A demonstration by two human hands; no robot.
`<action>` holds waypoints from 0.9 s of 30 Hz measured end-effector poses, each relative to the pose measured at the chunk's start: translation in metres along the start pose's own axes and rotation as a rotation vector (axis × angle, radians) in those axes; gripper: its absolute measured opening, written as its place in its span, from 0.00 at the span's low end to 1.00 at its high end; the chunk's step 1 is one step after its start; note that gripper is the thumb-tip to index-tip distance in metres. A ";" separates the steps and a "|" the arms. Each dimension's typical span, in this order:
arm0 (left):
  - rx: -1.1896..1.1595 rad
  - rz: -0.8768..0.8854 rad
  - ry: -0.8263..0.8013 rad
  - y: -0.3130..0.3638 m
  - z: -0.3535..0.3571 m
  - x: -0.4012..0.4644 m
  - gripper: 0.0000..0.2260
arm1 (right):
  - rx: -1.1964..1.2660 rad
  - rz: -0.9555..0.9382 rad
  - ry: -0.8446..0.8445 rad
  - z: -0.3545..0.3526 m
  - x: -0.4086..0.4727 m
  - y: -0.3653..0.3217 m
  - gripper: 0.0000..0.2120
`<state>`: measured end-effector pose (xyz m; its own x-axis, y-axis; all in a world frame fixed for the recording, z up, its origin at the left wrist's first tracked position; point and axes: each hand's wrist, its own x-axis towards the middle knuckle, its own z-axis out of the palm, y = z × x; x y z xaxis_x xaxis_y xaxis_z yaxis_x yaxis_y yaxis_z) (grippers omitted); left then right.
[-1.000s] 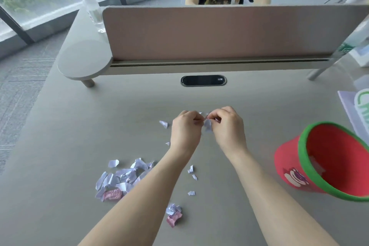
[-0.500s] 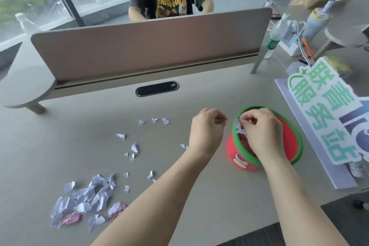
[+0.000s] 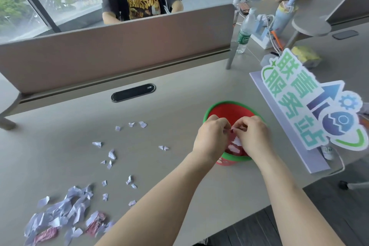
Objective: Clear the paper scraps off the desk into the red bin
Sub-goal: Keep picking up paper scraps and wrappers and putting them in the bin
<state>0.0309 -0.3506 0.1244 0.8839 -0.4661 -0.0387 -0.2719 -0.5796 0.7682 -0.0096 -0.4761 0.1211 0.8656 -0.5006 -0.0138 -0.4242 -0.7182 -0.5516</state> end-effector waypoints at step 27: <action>0.090 -0.366 0.269 -0.149 -0.103 -0.072 0.14 | 0.031 -0.422 -0.439 0.106 -0.048 -0.150 0.13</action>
<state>0.0471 -0.1618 0.0783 0.9920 -0.0371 -0.1205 0.0545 -0.7350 0.6759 0.0407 -0.2930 0.1159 0.9889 0.0756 -0.1278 -0.0179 -0.7935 -0.6083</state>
